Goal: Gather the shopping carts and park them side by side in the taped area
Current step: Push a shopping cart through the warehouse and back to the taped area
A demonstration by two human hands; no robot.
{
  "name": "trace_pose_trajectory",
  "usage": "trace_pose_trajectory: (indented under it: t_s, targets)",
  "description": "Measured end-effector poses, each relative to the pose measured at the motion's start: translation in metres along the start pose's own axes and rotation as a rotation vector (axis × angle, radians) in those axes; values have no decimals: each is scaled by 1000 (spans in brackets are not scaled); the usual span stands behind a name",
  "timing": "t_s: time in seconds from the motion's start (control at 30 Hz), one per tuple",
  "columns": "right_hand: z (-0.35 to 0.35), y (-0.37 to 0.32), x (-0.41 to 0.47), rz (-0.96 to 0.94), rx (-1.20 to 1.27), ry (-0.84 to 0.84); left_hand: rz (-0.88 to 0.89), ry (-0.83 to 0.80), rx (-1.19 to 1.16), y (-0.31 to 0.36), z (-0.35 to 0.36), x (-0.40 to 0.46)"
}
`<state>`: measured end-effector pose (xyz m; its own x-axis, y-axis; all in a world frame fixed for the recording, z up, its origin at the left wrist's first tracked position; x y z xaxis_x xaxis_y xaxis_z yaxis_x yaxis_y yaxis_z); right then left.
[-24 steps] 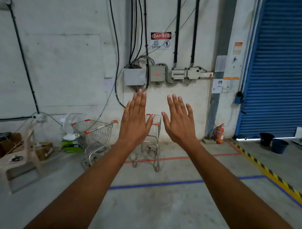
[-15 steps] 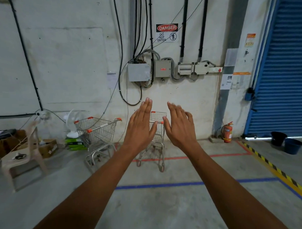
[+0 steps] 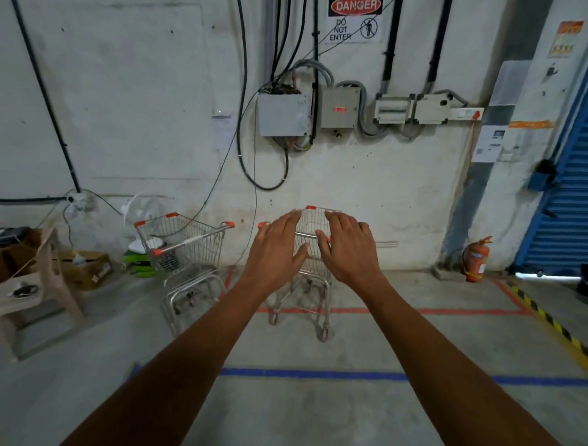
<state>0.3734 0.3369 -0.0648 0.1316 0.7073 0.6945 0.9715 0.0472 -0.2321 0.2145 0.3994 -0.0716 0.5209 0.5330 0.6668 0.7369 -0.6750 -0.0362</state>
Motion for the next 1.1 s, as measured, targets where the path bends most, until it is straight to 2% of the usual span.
trace_pose_trajectory:
  t_s: [0.2, 0.47, 0.63, 0.77, 0.9, 1.1]
  targets:
    - [105, 68, 65, 27, 1, -59, -30, -35, -12, -50, 109, 64]
    - [277, 158, 172, 44, -44, -161, -48, -106, -5, -165, 277, 174]
    - [372, 207, 245, 123, -37, -231, -24, -206, -27, -224, 376, 243]
    - [437, 240, 287, 183, -12, -279, -30, -252, -83, -248, 444, 282]
    - [508, 280, 323, 164, -5, -363, 12, -356, -145, -271, 532, 320]
    - [614, 347, 371, 163, 3, -501, 119, -480, -62, -289, 659, 373]
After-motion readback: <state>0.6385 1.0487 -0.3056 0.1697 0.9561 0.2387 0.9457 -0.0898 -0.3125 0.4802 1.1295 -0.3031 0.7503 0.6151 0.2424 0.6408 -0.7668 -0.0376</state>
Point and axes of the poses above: each hand's wrist, its own x-axis towards the middle knuckle, its own z-axis out of the palm, y = z × x, the point moved 4 cm from there along x, towards the middle knuckle, and after that the axes turned 12 degrees about x, right-handed, at the moved point
